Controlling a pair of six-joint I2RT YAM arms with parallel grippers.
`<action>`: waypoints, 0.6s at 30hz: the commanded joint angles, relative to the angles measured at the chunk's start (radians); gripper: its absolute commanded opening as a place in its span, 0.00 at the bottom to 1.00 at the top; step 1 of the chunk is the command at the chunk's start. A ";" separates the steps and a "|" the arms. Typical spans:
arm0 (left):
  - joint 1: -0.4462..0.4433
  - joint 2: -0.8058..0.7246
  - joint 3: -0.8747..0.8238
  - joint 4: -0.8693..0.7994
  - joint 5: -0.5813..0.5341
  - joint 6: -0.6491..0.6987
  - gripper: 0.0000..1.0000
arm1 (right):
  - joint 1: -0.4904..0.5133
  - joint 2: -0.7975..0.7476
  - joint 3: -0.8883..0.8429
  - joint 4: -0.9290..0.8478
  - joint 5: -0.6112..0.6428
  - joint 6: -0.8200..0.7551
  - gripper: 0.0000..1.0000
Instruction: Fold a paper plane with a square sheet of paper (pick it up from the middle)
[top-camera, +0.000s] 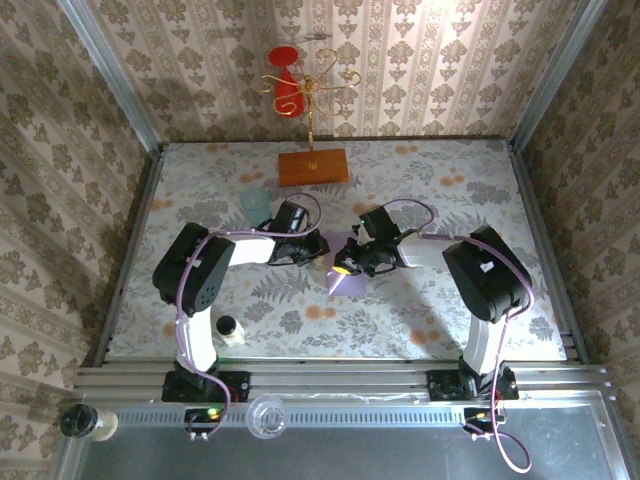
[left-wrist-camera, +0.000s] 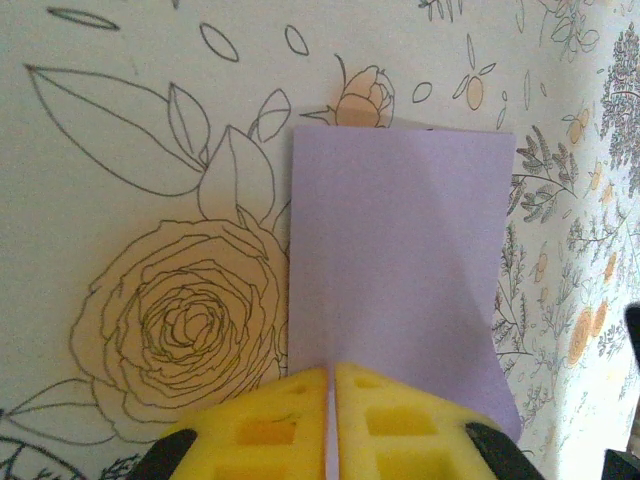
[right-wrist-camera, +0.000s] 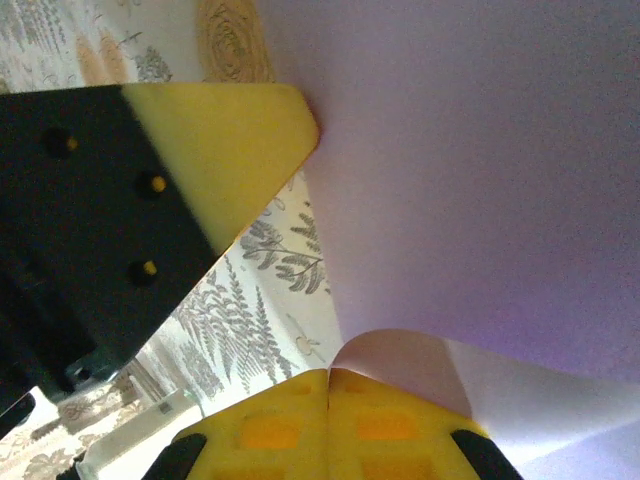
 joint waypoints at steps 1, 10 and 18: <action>-0.007 0.032 0.012 -0.050 -0.003 0.021 0.12 | 0.005 0.023 0.002 0.014 0.022 0.017 0.07; -0.008 0.034 0.019 -0.055 -0.003 0.022 0.12 | 0.005 0.036 0.019 -0.028 0.025 0.003 0.07; -0.010 0.035 0.020 -0.058 0.001 0.023 0.12 | 0.005 0.052 0.026 -0.021 0.000 0.003 0.08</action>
